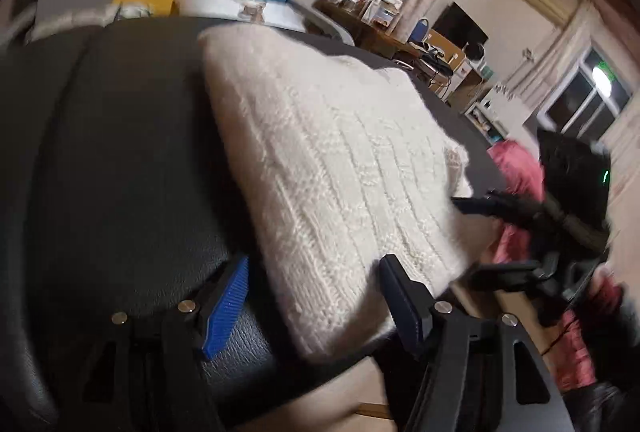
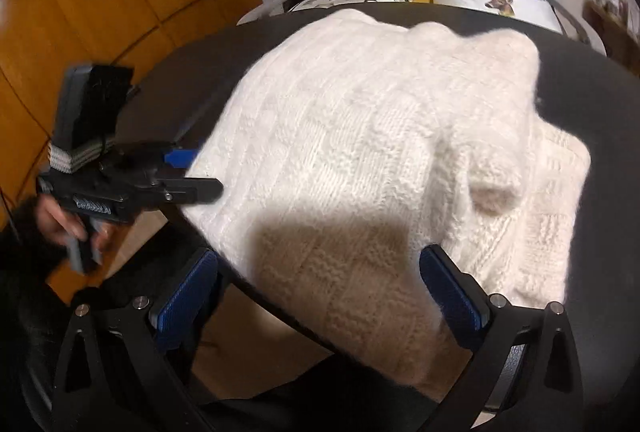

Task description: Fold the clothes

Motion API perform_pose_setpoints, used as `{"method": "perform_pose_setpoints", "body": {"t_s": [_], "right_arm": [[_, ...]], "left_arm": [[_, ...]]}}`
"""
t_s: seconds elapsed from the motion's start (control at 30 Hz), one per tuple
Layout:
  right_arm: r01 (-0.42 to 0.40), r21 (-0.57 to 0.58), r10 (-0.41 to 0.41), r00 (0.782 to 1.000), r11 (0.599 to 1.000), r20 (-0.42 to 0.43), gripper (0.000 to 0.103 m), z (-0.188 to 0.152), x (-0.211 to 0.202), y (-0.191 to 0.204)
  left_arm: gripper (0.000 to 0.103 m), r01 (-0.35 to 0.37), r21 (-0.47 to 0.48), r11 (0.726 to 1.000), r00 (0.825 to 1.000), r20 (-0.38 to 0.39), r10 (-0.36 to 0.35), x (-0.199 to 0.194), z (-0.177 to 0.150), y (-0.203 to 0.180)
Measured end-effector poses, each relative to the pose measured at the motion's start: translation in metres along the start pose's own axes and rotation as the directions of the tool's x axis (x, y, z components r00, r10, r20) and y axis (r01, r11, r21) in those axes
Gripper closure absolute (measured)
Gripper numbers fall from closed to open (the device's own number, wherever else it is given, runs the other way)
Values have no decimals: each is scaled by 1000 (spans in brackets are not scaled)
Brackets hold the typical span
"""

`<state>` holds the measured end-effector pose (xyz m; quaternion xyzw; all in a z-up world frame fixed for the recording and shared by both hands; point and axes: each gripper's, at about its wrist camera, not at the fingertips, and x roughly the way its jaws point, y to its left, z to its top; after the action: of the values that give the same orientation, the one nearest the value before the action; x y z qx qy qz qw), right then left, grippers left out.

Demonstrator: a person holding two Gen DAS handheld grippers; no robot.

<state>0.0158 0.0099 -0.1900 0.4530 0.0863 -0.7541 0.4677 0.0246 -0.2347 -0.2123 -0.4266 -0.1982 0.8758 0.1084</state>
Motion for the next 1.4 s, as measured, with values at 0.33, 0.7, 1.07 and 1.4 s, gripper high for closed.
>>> {"method": "perform_pose_setpoints", "body": {"t_s": [0.33,0.7,1.07,1.4], "right_arm": [[60,-13,-59,998,998,21,0,-1,6,9],[81,-23,-81,996,996,24,0,-10,6,14],[78,-81,-71,993,994,90,0,58,-35,18],[158,-144,-166,985,977,-42,0,51,29,-18]], "left_arm": [[37,190,156,969,948,227,-222,-75,-18,-15],[38,93,140,986,990,91,-106,-9,-33,-18],[37,149,28,989,923,355,-149,-66,61,13],[37,-11,251,968,989,146,-27,45,76,-24]]}}
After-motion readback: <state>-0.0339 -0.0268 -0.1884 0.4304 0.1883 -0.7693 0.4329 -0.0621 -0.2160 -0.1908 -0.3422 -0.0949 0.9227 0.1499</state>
